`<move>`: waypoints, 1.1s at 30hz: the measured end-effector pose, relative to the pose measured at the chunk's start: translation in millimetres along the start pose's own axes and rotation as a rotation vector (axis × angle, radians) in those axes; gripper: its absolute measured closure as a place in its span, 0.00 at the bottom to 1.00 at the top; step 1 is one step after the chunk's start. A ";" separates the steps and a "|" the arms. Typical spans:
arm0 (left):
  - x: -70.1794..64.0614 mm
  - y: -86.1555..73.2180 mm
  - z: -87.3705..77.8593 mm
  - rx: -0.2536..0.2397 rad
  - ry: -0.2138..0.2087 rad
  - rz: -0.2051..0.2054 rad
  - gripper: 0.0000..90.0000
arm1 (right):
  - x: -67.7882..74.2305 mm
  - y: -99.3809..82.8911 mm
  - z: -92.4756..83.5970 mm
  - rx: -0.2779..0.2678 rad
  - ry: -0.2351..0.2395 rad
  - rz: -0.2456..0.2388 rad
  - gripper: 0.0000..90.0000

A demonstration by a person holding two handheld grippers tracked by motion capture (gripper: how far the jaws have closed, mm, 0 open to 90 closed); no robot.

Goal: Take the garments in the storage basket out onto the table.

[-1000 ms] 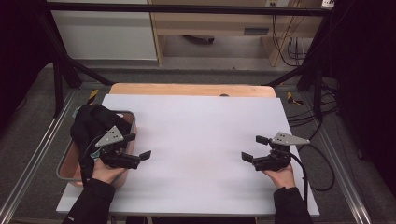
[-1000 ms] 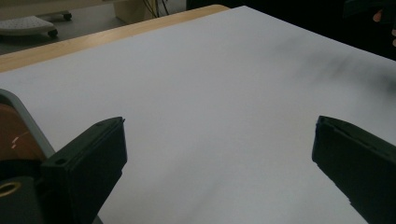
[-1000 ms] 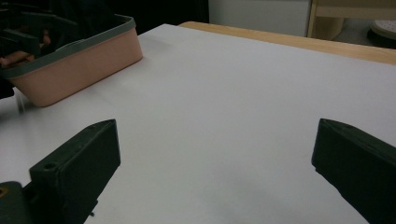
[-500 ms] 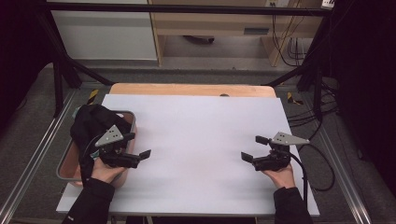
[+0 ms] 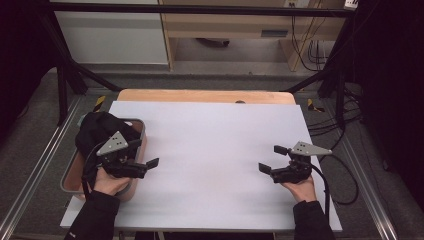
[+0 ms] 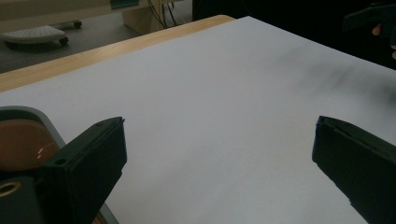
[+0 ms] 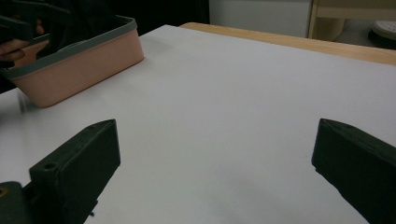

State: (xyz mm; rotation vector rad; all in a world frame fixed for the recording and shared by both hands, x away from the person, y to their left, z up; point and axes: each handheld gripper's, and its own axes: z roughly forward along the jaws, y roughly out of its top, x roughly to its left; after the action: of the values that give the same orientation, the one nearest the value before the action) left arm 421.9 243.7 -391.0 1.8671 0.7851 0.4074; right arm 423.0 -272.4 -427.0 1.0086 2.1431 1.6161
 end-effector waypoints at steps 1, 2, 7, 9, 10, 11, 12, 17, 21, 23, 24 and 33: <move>0.0 0.0 0.0 0.000 0.000 0.000 0.03 | 0.0 0.0 0.0 0.000 0.000 0.000 0.02; -0.1 1.4 -2.4 0.003 0.002 0.000 0.03 | 0.2 -0.2 0.6 0.006 -0.001 -0.001 0.02; 0.8 4.2 -8.2 0.013 0.015 -0.005 0.03 | 0.3 -0.3 1.3 0.009 -0.001 -0.004 0.02; 1.3 5.1 -10.5 0.014 0.017 -0.007 0.03 | 0.2 -0.1 0.9 0.005 -0.005 -0.001 0.02; 1.6 5.6 -11.4 0.013 0.019 -0.008 0.03 | 0.0 -0.1 0.7 0.006 -0.005 0.000 0.02; 1.9 6.2 -12.1 0.015 0.019 -0.013 0.03 | 0.0 -0.1 0.5 0.007 -0.007 0.000 0.02; 2.0 6.8 -12.6 0.017 0.017 -0.016 0.03 | -0.1 -0.1 0.5 0.008 -0.008 0.000 0.02; 3.9 8.7 -15.6 0.031 0.028 -0.009 0.03 | 0.9 -0.3 1.8 0.014 -0.004 -0.002 0.02; 5.1 11.2 -20.9 0.035 0.041 -0.002 0.03 | 0.5 -0.2 1.3 0.012 -0.005 -0.007 0.02; 7.2 13.2 -24.2 0.041 0.056 0.000 0.03 | 0.7 0.0 1.1 0.011 -0.005 -0.005 0.02; 8.5 14.3 -26.2 0.041 0.064 0.000 0.03 | 0.7 0.0 1.1 0.012 -0.006 -0.005 0.02; 21.4 23.7 -42.4 0.052 0.117 -0.005 0.03 | 0.7 -0.1 1.3 0.014 -0.005 -0.004 0.02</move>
State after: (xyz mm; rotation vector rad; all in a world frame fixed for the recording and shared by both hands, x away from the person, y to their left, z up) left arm 420.0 281.1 -353.3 1.9025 0.8860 0.5016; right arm 423.2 -271.0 -427.5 1.0114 2.1547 1.5971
